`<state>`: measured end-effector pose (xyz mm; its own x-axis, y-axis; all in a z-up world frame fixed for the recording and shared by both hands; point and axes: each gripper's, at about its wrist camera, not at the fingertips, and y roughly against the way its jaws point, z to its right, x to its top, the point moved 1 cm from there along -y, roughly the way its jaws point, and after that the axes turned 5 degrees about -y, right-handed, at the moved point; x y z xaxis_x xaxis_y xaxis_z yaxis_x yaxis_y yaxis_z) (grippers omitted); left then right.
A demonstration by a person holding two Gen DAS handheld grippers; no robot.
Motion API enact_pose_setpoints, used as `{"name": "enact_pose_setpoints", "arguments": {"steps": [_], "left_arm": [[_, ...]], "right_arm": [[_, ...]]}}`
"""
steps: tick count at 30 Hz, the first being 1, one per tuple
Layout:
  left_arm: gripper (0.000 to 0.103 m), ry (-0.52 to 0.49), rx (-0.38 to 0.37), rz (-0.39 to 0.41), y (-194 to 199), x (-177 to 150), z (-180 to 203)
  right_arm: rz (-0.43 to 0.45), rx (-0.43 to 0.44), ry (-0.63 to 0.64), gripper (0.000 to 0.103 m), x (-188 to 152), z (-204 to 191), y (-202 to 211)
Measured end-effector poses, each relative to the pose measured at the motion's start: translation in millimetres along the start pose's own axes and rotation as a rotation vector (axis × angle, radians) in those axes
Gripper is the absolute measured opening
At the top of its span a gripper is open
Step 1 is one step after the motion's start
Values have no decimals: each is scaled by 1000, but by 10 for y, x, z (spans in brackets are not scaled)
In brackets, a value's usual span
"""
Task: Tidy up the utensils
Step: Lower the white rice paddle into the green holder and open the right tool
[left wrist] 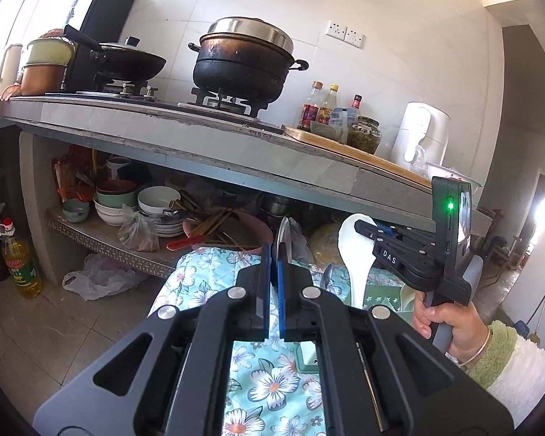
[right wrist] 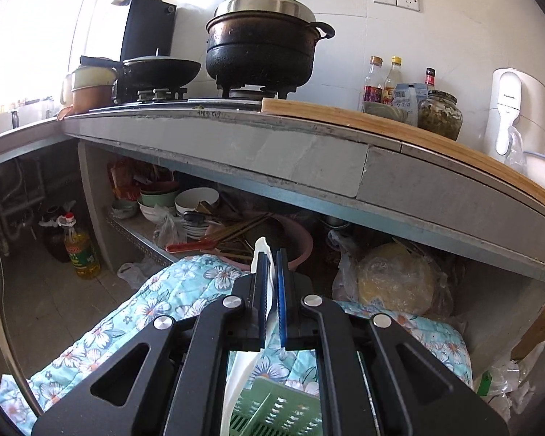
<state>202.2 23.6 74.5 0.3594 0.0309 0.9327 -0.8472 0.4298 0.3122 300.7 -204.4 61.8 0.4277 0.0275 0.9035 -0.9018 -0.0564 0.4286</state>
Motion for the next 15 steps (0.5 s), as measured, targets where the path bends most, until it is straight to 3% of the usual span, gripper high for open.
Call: {"name": "enact_pose_setpoints", "arguments": {"steps": [15], "left_arm": [[2, 1, -7, 5, 23, 8, 14]], "right_arm": [[-153, 111, -7, 6, -360, -33, 17]]}}
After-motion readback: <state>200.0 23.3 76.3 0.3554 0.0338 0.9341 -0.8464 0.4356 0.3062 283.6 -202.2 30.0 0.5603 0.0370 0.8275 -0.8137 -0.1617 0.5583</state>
